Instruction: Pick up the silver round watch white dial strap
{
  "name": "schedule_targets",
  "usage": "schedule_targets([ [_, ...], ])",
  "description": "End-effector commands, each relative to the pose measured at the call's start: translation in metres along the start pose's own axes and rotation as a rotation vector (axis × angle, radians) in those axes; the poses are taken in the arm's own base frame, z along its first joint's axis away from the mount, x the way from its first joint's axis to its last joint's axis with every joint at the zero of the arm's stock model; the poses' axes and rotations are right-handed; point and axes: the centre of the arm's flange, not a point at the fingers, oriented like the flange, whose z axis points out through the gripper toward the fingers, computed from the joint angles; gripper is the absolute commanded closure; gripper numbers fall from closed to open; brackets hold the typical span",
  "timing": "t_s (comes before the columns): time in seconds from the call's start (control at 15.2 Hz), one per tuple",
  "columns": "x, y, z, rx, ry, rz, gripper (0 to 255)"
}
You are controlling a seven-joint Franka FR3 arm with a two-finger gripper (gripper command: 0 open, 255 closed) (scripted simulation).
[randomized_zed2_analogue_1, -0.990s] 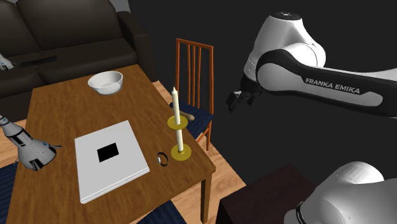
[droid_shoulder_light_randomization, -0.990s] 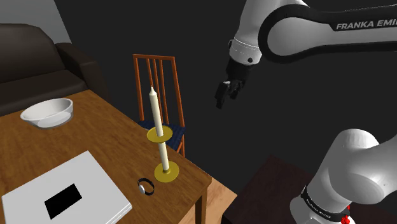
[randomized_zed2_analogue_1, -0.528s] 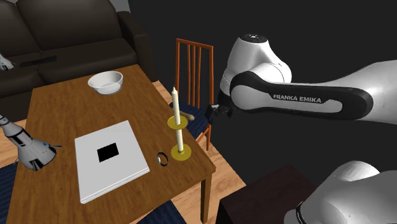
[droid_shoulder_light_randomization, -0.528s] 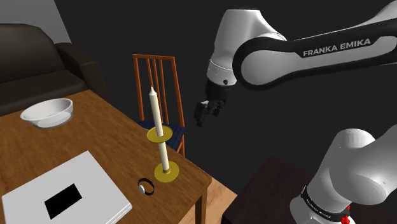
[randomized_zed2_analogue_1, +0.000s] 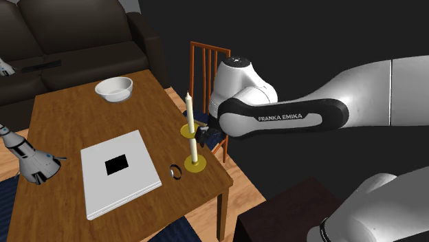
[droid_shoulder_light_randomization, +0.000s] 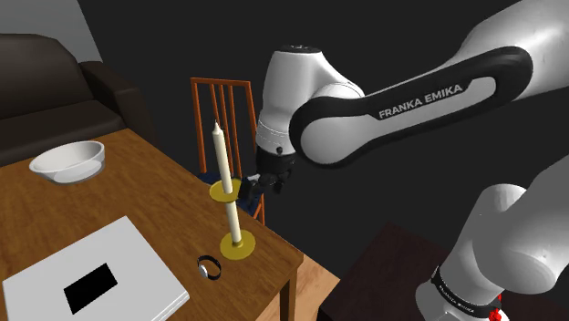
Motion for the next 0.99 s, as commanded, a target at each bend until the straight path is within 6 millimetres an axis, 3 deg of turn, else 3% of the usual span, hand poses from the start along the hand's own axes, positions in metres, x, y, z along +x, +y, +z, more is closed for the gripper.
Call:
schedule_targets([
  [0.0,0.004,-0.018,0.017,0.012,-0.004,0.002,0],
  [0.79,0.034,-0.136,0.108,0.072,-0.033,0.006,0],
  [0.92,0.034,-0.140,0.116,0.074,-0.034,0.006,0],
])
